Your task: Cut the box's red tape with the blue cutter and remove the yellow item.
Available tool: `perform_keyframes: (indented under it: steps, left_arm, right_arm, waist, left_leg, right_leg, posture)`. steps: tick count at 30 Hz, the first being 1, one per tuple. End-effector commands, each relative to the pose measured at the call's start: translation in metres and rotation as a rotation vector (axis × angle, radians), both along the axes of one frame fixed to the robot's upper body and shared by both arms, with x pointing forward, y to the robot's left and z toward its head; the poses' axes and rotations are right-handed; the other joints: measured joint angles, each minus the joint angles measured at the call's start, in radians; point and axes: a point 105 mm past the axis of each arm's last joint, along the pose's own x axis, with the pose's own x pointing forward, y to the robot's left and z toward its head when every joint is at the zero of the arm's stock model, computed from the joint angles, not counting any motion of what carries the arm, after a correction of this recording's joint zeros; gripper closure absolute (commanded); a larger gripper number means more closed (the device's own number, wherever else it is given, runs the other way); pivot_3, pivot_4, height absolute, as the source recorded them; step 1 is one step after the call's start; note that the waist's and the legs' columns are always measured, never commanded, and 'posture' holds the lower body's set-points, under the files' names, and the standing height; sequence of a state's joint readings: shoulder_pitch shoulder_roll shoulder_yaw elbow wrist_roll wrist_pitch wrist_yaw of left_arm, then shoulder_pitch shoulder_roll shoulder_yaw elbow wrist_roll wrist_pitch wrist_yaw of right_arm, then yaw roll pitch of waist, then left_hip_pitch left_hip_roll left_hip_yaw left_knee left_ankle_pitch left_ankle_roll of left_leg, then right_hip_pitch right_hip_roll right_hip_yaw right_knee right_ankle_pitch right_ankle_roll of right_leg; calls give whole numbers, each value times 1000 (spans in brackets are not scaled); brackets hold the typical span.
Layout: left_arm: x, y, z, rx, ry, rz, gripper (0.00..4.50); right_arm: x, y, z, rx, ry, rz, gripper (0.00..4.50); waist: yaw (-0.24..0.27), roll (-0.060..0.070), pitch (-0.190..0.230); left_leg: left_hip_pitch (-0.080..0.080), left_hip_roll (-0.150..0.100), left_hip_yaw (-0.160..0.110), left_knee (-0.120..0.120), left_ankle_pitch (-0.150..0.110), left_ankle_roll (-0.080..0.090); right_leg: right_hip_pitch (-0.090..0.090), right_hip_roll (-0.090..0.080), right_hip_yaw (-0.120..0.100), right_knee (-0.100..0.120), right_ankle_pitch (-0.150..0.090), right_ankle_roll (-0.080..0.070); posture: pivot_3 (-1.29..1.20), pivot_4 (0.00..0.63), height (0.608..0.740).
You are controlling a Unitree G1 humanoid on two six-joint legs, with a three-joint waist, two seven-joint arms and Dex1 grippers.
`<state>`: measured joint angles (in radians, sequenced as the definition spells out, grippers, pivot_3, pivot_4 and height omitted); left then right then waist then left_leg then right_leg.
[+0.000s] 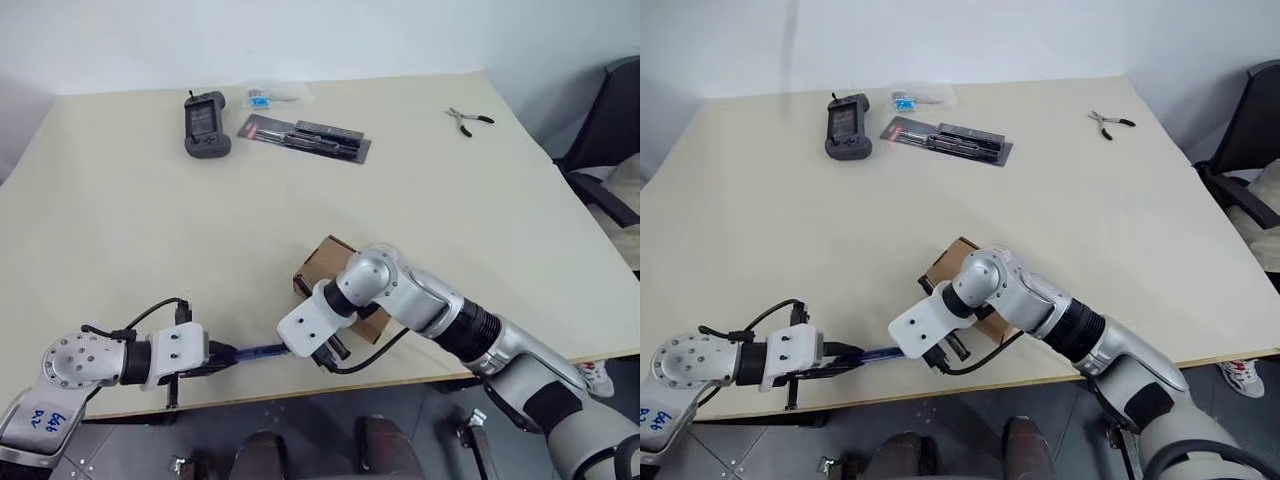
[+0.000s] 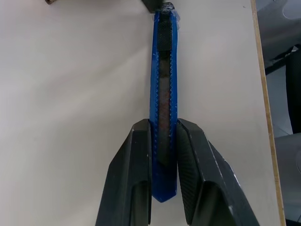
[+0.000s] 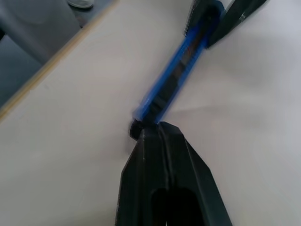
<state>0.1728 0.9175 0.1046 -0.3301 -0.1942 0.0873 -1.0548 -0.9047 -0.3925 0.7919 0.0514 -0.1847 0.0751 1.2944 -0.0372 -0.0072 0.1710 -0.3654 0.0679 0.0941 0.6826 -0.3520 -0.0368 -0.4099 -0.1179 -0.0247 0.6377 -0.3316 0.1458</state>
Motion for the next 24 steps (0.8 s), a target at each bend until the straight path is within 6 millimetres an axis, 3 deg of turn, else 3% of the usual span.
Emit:
perform_keyframes:
  steps: [1, 4, 12, 19, 24]
  left_arm:
    - [-12, 3, -16, 24, 92, 14, 4081]
    - [-19, 6, -18, 29, 116, 20, 4081]
    - [-21, 13, -18, 43, 125, 54, 4081]
    - [-28, 17, -22, 54, 162, 69, 4081]
    - [-27, 17, -22, 54, 168, 76, 4081]
  right_arm:
    - [-8, 6, 5, 19, 5, 52, 4467]
    - [-21, 11, 7, 31, 22, 105, 4467]
    - [-22, 16, -1, 22, 8, 129, 4467]
    - [-18, 24, 19, 88, -12, 134, 4467]
    - [-24, 25, 20, 97, 2, 179, 4467]
  waist:
    - [-3, 0, 0]
    - [-7, 0, 0]
    - [-21, 0, 0]
    - [-24, 0, 0]
    - [-24, 0, 0]
  left_leg:
    - [0, 0, 0, 0, 0, 0]
    - [-1, 0, 0, 0, 0, 0]
    - [-1, 0, 0, -1, -1, -1]
    - [0, 1, 0, -1, -1, -2]
    - [0, 1, 0, -1, -1, -2]
  right_leg:
    - [0, 0, 0, 0, 0, 0]
    - [-1, 0, 0, 0, 0, 0]
    - [-1, 0, -1, 0, 0, 0]
    - [-2, 0, -1, 0, 0, 0]
    - [-2, 0, -1, 0, 0, 0]
  posture:
    - [0, 150, 740]
    - [0, 150, 740]
    - [0, 150, 740]
    - [0, 150, 740]
    - [0, 150, 740]
